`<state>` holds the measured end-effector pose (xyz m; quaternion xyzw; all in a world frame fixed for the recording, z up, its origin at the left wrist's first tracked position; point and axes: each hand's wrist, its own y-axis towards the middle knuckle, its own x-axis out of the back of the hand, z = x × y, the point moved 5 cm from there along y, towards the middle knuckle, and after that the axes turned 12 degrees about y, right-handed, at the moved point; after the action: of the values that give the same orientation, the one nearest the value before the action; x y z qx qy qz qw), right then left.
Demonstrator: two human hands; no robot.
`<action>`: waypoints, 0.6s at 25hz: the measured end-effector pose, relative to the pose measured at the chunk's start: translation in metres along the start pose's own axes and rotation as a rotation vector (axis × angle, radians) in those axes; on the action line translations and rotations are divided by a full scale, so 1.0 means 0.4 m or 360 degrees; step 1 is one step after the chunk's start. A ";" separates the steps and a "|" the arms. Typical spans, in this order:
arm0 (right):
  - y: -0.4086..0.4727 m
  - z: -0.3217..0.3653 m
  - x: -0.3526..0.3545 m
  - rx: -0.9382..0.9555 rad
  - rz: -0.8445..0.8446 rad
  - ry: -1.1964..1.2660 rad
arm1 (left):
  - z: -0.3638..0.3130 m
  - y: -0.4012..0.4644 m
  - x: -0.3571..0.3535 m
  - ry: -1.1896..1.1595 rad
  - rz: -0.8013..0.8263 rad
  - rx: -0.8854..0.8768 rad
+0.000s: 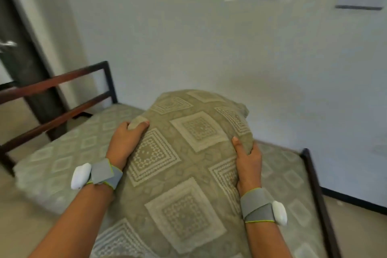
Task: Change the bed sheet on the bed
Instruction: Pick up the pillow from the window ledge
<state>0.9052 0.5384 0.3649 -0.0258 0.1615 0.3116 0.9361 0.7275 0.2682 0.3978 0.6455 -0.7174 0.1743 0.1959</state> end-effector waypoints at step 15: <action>0.081 -0.602 -1.014 -0.0501 0.0314 -0.0116 | 0.630 0.738 0.482 0.0051 0.0074 0.0627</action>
<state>0.5113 0.2952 0.2677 -0.1447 0.0784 0.4240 0.8906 0.4024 0.0074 0.2789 0.6516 -0.6809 0.3262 0.0731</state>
